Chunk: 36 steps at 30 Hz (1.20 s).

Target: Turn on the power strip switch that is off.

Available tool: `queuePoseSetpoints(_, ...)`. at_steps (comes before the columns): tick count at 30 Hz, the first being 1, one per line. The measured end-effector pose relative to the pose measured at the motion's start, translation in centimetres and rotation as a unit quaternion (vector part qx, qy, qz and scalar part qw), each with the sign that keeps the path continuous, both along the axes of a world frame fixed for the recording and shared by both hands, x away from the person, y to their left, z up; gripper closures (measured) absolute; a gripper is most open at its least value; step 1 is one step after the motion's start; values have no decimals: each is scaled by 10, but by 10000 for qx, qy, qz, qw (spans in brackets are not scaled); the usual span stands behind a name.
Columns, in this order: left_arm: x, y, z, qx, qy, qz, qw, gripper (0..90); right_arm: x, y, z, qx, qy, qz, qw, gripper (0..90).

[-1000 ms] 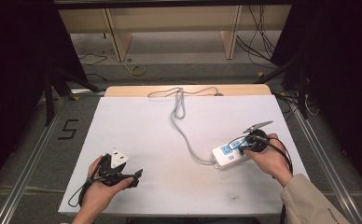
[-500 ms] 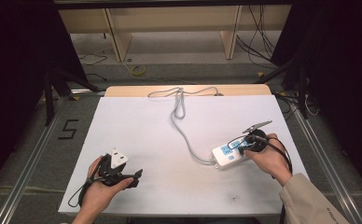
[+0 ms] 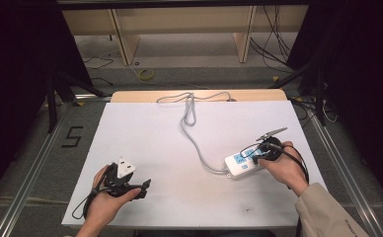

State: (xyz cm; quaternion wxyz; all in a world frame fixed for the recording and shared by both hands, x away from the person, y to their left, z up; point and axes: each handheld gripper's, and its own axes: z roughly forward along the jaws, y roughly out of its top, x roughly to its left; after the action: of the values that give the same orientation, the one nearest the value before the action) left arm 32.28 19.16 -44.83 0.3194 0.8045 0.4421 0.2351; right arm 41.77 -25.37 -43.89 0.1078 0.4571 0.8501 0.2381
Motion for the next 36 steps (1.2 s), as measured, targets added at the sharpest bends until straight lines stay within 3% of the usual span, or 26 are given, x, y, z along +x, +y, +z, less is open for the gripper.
queuePoseSetpoints(12,0,0,0,-21,-6,3,10000,159,1,3,-1,37,17,59,10000,900)
queuePoseSetpoints(19,0,0,0,-14,-10,-10,10000,159,1,2,2,-143,-93,20,9999,900)
queuePoseSetpoints(22,0,0,0,-7,14,-18,10000,159,1,-1,1,-64,-70,-25,10000,900)
queuePoseSetpoints(36,0,0,0,-5,3,-19,10000,159,1,2,1,-190,-58,0,9998,900)
